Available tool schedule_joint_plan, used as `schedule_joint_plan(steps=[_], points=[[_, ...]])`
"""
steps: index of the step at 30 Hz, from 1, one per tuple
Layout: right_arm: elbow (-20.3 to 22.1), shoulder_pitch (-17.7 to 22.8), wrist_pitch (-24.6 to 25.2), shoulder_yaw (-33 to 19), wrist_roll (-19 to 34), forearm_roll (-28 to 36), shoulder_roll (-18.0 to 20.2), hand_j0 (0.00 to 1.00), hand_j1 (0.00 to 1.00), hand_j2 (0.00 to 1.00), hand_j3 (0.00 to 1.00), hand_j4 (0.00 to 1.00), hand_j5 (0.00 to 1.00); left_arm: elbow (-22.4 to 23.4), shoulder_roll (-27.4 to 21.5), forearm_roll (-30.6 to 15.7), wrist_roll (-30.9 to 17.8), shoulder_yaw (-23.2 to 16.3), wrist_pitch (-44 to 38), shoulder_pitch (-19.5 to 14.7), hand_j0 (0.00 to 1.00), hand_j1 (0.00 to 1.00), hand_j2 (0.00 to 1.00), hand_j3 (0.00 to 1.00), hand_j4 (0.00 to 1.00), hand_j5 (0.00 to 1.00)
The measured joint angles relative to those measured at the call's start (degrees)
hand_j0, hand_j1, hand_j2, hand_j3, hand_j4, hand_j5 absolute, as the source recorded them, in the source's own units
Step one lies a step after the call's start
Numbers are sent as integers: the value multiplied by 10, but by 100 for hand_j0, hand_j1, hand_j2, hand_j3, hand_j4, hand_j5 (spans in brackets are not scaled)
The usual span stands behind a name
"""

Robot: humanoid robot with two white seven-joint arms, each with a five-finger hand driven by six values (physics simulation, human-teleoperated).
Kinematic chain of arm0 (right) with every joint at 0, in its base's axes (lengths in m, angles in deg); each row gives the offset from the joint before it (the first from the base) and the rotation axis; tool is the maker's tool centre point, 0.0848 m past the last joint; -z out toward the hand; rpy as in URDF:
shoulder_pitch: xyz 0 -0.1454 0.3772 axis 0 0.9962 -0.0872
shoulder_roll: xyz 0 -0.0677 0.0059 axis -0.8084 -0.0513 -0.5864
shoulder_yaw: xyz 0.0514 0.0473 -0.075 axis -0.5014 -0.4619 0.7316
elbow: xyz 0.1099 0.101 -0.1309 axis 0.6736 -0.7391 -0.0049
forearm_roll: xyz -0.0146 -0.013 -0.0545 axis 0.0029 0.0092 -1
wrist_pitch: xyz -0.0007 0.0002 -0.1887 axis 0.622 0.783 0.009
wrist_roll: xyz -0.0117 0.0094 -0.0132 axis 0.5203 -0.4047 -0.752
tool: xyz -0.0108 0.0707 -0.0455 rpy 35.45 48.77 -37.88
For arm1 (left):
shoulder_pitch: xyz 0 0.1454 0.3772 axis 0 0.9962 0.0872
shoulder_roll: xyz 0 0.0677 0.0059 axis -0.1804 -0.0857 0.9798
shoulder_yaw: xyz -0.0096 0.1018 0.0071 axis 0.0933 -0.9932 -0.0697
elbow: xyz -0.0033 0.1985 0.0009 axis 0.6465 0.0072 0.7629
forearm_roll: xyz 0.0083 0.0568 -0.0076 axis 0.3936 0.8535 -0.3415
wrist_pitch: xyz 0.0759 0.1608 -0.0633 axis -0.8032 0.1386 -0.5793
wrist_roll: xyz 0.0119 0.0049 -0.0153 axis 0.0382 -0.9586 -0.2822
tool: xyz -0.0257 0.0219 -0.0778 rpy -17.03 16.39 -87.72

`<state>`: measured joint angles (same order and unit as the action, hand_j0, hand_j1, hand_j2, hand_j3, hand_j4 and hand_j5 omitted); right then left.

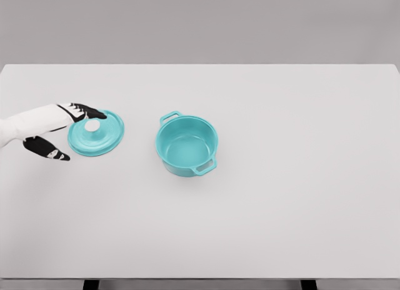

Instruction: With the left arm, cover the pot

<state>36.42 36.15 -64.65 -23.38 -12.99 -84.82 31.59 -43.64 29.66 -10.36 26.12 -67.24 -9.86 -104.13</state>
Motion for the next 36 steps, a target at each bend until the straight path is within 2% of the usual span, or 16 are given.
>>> schedule_joint_plan(steps=[2, 3, 4, 6, 8, 10, 14, 19, 20, 23, 33, 35, 36], points=[[-2, 4, 0, -1, 0, 0, 0, 100, 100, 100, 100, 100, 100, 10, 2, -1, 0, -6, 0, -44, 100, 100, 100, 100, 100, 100], [-2, 4, 0, -1, 0, 0, 0, 100, 100, 100, 100, 100, 100, 18, 4, -1, 0, -10, 0, -54, 100, 100, 100, 100, 100, 100], [-2, 4, 0, -1, 0, 0, 0, 100, 100, 100, 100, 100, 100, 26, 7, -1, 0, -24, -1, -76, 100, 100, 100, 100, 100, 100], [-3, 4, 0, -1, 0, 0, 0, 100, 100, 100, 100, 100, 100, 42, 10, 3, 0, -50, 0, -87, 100, 100, 100, 100, 100, 100], [-3, 4, 0, -2, 0, 0, 0, 100, 100, 100, 100, 100, 100, 67, 17, 9, 0, -73, -1, -128, 100, 100, 100, 100, 100, 100], [-3, 4, 0, -2, 0, 0, 0, 100, 100, 100, 100, 100, 100, 99, 41, 26, 0, -101, -1, -152, 100, 100, 100, 100, 100, 100], [-3, 4, 0, -2, 0, 0, 0, 100, 100, 100, 100, 100, 100, 149, 78, 52, -35, -129, 0, -169, 100, 100, 100, 100, 100, 100], [-3, 4, 0, -2, 0, 0, 0, 100, 100, 100, 100, 100, 100, 194, 101, 64, -59, -137, 0, -192, 100, 100, 100, 100, 100, 100], [-3, 4, 0, -2, 0, 0, 0, 100, 100, 100, 100, 100, 100, 206, 109, 71, -61, -138, 0, -195, 95, 95, 95, 95, 95, 95], [-3, 4, 0, -2, 0, 0, 0, 100, 100, 100, 100, 100, 100, 234, 129, 86, -64, -139, 0, -202, 95, 95, 95, 95, 95, 95], [-3, 4, 0, -2, 0, 0, 0, 100, 100, 100, 100, 100, 100, 251, 140, 93, -62, -139, 0, -209, 95, 95, 95, 95, 95, 95], [-3, 4, 0, -2, 0, 0, 0, 100, 100, 100, 100, 100, 100, 254, 141, 94, -62, -139, 0, -209, 94, 94, 94, 94, 94, 94], [-3, 4, 0, -2, 0, 0, 0, 100, 100, 100, 100, 100, 100, 256, 141, 95, -62, -140, 0, -209, 90, 90, 90, 90, 90, 90]])
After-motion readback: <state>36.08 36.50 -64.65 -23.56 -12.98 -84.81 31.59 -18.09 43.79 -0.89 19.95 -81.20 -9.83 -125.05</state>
